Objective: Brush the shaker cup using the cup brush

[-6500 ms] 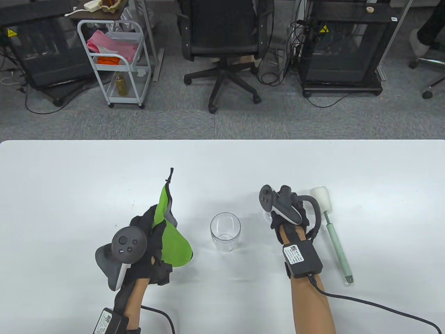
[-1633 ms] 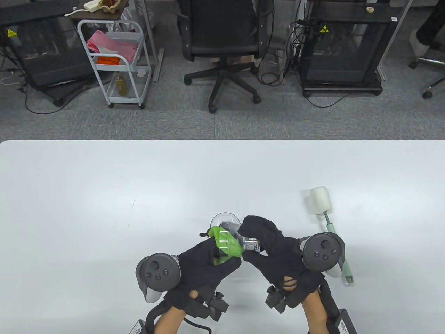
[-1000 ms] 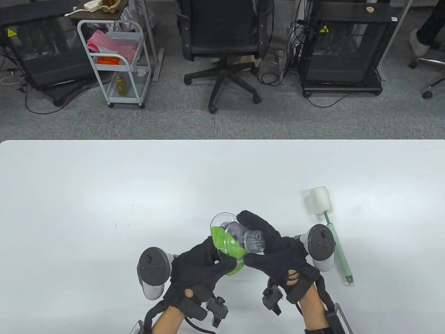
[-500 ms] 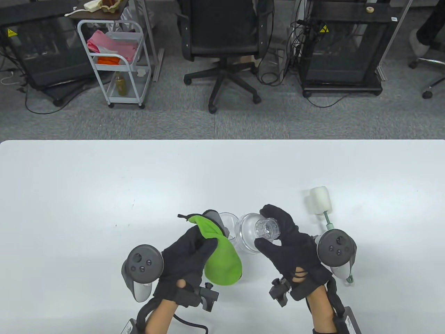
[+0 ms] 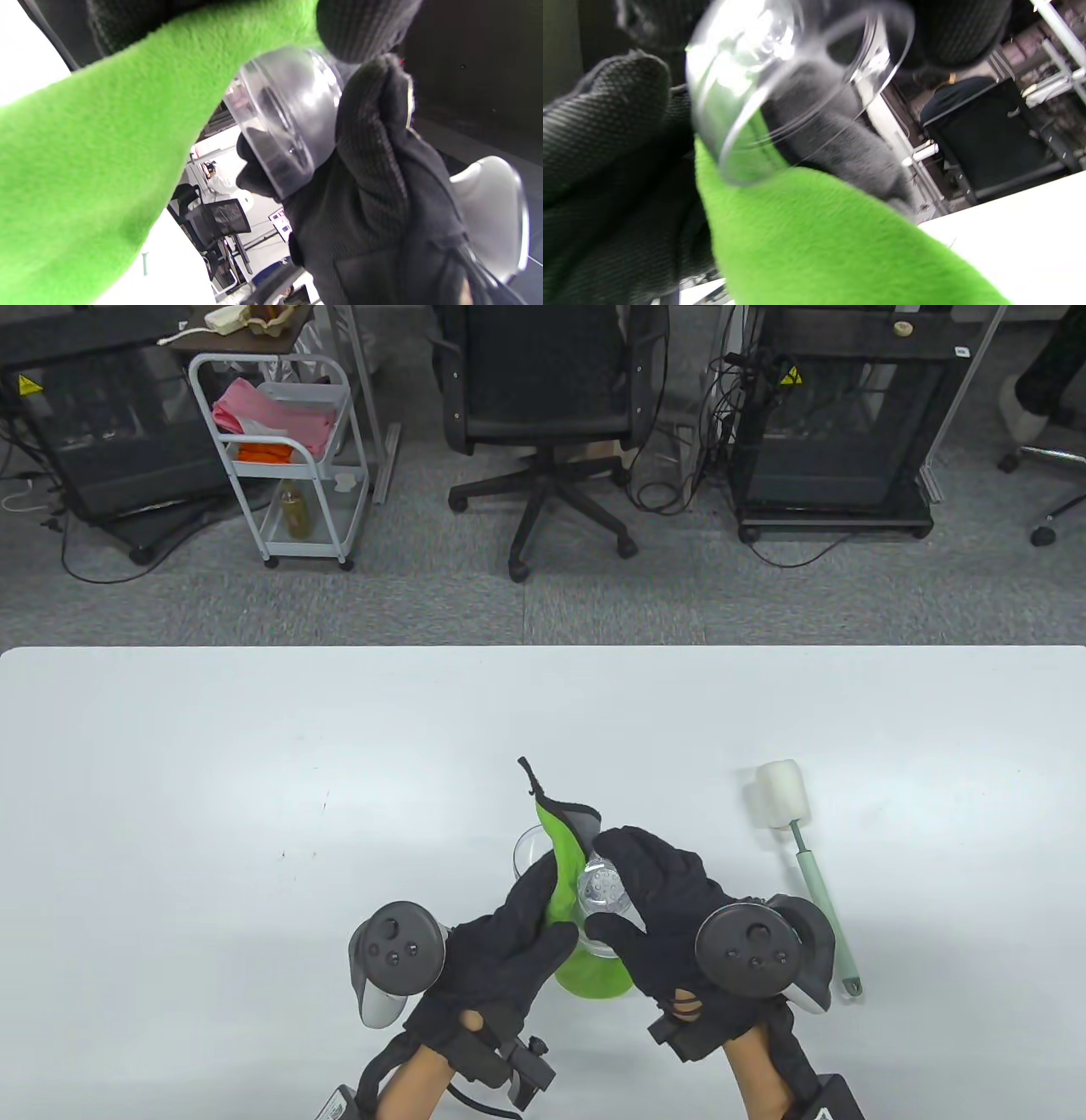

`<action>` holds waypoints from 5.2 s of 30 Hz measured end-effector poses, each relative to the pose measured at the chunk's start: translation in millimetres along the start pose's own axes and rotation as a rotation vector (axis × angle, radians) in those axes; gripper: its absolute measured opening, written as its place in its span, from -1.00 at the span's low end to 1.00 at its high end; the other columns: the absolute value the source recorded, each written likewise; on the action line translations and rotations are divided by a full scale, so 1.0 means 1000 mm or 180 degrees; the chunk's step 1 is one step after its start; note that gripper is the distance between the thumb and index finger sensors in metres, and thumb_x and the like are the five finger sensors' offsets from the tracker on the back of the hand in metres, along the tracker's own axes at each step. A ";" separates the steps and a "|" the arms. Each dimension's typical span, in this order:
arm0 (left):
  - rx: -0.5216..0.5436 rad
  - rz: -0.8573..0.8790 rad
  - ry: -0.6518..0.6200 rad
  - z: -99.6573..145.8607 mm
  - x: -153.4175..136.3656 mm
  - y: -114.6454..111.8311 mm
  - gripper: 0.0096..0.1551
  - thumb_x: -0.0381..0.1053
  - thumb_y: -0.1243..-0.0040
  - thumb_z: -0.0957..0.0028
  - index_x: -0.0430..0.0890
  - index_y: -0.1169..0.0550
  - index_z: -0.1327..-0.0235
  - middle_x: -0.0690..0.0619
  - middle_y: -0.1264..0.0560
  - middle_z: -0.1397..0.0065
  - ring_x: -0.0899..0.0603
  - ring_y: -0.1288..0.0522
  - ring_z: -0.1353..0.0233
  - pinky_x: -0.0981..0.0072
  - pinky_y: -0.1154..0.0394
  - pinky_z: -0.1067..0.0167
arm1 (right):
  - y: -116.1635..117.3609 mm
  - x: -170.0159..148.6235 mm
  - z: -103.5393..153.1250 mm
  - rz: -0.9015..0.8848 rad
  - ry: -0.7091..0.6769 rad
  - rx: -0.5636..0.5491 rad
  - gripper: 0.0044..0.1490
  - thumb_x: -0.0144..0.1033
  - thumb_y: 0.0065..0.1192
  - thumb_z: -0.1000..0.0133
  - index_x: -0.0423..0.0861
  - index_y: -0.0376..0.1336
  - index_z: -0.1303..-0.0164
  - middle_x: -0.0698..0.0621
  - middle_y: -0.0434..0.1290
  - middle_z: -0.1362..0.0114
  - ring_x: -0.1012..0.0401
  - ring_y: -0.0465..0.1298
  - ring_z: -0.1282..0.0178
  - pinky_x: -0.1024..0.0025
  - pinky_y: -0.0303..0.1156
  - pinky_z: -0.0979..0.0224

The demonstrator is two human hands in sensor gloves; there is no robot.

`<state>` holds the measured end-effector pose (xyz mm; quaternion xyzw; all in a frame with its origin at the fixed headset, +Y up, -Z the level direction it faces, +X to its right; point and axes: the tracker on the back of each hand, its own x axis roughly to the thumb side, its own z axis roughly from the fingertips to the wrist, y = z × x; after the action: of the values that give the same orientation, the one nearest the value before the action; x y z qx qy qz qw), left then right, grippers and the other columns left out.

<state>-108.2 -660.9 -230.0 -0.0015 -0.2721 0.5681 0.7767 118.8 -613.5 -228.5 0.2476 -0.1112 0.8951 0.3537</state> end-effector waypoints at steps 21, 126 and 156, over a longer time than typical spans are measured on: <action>0.0499 -0.0045 0.0344 0.005 -0.004 -0.007 -0.03 0.32 -0.39 0.10 -0.14 -0.36 -0.47 -0.09 -0.56 -0.47 -0.32 -0.69 -0.40 -0.15 -0.69 -0.11 | 0.010 0.001 -0.001 -0.0257 0.0135 -0.0272 -0.07 0.21 -0.06 0.00 -0.16 0.18 -0.45 -0.24 0.49 -0.24 -0.19 0.63 -0.06 -0.03 0.66 0.06; 0.0885 0.1285 0.0560 0.009 -0.020 0.022 -0.07 0.24 -0.29 0.12 -0.11 -0.29 -0.48 -0.12 -0.49 -0.49 -0.30 -0.59 -0.48 -0.15 -0.59 -0.21 | 0.034 0.018 -0.004 0.0066 -0.0630 -0.0110 0.31 0.31 0.39 0.14 0.00 -0.26 -0.55 -0.41 0.02 -0.54 -0.28 0.34 -0.42 -0.08 0.45 -0.35; 0.0408 0.0898 -0.0017 0.001 -0.006 0.020 -0.09 0.16 -0.15 0.02 0.01 -0.13 -0.60 -0.27 -0.33 -0.64 -0.43 -0.46 -0.54 -0.16 -0.53 -0.28 | 0.018 -0.014 -0.002 -0.1599 -0.0386 -0.0248 0.08 0.28 0.17 -0.02 -0.10 -0.13 -0.53 -0.41 0.10 -0.55 -0.33 0.44 -0.31 -0.09 0.50 -0.31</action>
<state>-127.3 -660.0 -237.7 0.0115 -0.2345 0.6877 0.6870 114.2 -633.6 -238.2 0.3068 -0.1015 0.7578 0.5668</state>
